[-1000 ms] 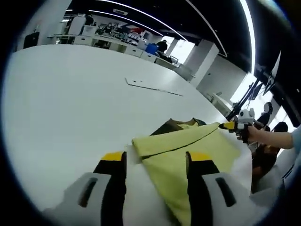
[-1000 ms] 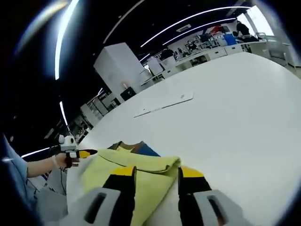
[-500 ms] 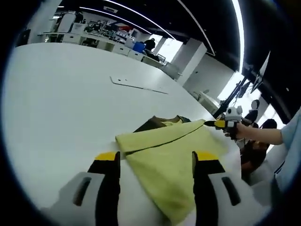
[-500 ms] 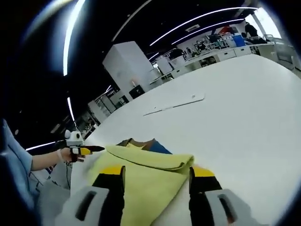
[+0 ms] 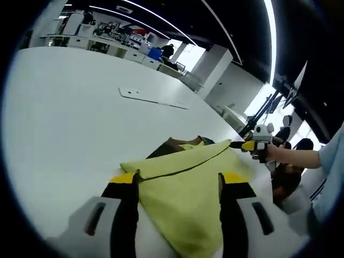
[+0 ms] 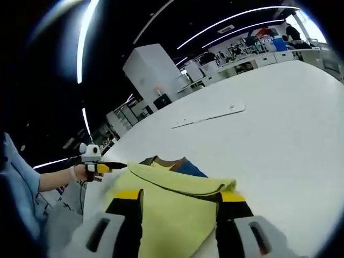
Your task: Fold the garment on the visible template until the final outline fits inside the template.
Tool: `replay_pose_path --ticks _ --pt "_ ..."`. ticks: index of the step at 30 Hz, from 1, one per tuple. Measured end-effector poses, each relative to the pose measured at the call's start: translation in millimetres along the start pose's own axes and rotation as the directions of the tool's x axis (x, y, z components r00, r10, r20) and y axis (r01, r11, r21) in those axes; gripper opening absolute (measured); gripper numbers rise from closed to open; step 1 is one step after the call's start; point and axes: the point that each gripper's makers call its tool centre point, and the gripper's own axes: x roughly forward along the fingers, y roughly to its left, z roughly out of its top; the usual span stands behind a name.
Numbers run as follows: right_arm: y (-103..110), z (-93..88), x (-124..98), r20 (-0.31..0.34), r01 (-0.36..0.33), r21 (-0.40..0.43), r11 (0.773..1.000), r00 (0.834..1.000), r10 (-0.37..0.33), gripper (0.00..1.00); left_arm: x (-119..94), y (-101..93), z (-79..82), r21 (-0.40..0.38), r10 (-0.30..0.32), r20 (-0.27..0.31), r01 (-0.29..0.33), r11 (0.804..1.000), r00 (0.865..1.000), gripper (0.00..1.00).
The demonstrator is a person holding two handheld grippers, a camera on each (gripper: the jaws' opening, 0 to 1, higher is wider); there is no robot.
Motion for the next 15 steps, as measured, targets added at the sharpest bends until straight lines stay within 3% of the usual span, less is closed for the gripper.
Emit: replay_pose_path --ticks 7,15 --pt "-9 21.4 14 0.042 0.0 0.014 1.0 0.999 0.0 0.53 9 11.2 15.4 -0.004 0.028 0.038 -0.028 1.0 0.999 0.6" --pt "-23 29.8 13 0.077 0.033 0.035 0.999 0.996 -0.036 0.54 8 15.8 19.1 0.0 0.045 0.044 -0.045 0.999 0.998 0.64"
